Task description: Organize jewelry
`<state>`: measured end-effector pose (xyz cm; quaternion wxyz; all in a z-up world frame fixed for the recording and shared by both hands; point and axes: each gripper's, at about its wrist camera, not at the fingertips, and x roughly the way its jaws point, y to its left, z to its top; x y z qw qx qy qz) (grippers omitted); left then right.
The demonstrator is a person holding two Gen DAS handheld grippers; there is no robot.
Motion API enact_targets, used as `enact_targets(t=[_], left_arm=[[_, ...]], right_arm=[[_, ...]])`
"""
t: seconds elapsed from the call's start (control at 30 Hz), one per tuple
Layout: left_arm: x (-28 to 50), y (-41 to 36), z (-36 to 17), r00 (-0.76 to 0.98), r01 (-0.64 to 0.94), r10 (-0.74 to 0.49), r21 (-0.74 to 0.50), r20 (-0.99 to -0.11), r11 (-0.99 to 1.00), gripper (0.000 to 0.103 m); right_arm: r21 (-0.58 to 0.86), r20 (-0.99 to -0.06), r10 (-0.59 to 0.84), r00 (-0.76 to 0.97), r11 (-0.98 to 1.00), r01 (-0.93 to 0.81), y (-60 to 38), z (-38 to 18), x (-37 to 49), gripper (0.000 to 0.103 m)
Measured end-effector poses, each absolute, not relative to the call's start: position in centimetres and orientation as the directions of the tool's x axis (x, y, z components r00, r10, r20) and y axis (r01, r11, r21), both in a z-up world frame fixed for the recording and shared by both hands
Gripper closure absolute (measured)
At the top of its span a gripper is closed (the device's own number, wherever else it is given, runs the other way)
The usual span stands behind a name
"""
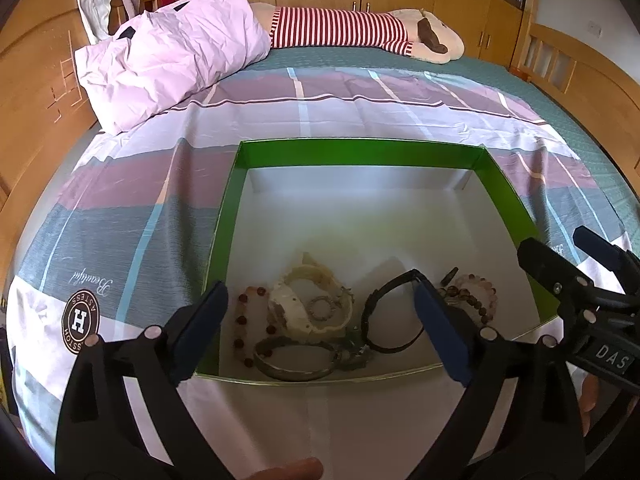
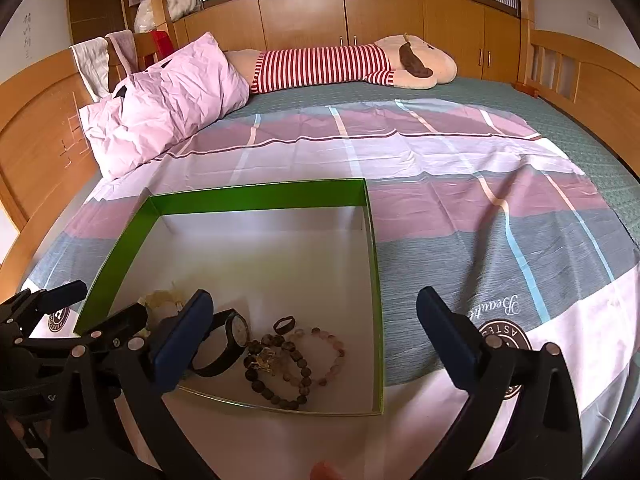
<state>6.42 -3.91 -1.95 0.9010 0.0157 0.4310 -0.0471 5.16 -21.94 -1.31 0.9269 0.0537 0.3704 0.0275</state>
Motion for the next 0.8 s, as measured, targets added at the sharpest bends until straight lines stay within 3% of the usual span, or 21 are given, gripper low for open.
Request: enact_targets(t=[0.8], left_arm=[[6.54,-3.67,-2.10,0.622,0.088,-0.055,0.000,-0.781,0.996,0.003]], right_arm=[[0.112,-0.683,0.097,0.724,0.993,-0.027,-21.94,-1.69,5.04,0.001]])
